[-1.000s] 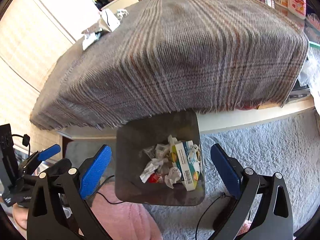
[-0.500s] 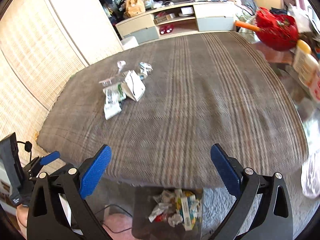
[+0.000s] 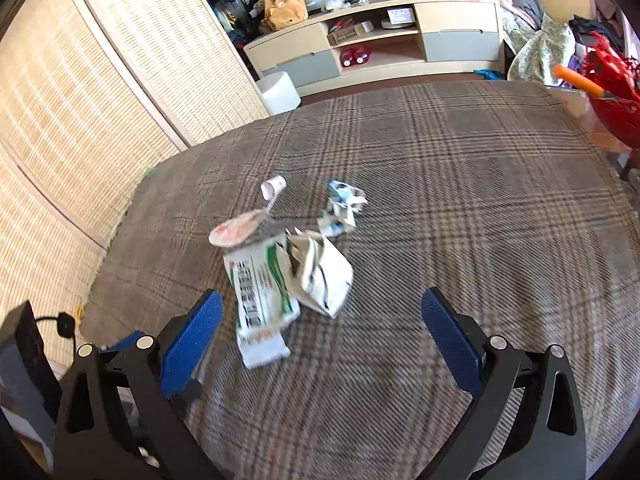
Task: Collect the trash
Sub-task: 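Grasp the white-green medicine packet with the left gripper while the right grasps folded white paper, then carry the packet and paper over the bin and open both grippers, then grasp the blue-white wrapper with the right gripper while the left grasps the round pink-white lid, then carry the lid and wrapper over the bin and open both grippers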
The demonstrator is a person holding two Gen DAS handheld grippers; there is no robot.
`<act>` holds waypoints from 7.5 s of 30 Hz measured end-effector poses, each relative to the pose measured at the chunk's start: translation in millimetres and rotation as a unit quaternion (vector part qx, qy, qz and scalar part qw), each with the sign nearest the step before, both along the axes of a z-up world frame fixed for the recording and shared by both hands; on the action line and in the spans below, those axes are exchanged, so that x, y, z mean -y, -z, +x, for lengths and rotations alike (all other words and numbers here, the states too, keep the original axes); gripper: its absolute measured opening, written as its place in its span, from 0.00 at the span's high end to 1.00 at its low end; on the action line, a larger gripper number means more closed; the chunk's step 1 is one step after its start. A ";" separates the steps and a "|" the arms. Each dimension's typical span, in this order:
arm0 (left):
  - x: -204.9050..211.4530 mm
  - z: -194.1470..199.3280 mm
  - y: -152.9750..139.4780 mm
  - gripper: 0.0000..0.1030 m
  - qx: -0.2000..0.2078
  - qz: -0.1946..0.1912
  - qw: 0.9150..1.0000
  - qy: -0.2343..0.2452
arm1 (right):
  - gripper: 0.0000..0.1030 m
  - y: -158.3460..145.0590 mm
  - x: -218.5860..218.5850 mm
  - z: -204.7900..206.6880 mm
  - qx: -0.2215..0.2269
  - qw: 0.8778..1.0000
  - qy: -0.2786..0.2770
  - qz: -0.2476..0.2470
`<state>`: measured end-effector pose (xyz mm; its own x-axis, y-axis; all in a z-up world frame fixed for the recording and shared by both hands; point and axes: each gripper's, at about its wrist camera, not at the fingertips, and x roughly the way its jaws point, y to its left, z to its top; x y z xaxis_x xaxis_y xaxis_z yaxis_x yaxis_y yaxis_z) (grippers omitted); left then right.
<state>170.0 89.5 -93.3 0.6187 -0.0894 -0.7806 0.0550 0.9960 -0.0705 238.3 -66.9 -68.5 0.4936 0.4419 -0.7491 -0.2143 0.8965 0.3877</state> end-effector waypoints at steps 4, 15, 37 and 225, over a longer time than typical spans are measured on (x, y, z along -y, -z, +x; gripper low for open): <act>0.4 13.5 8.3 0.08 -0.007 -0.008 1.000 0.004 | 0.11 14.5 -13.0 17.8 -0.022 1.000 -0.001 -0.011; 18.4 48.0 20.6 0.08 -0.013 -0.012 1.000 0.013 | 0.75 18.2 17.9 27.4 -0.015 1.000 -0.011 -0.009; 47.9 41.0 33.7 0.65 -0.024 0.008 0.999 0.044 | 0.80 24.8 64.9 -15.1 -0.008 1.000 -0.013 -0.010; 58.2 -138.9 -58.5 0.84 0.029 -0.004 0.998 0.061 | 0.86 -39.8 105.9 -190.7 0.054 0.996 -0.019 -0.063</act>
<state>31.1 31.3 -34.8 0.6462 -0.1727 -0.7433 0.1798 0.9811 -0.0716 47.6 -172.7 -28.8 0.5593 0.3674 -0.7431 -0.2838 0.9271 0.2447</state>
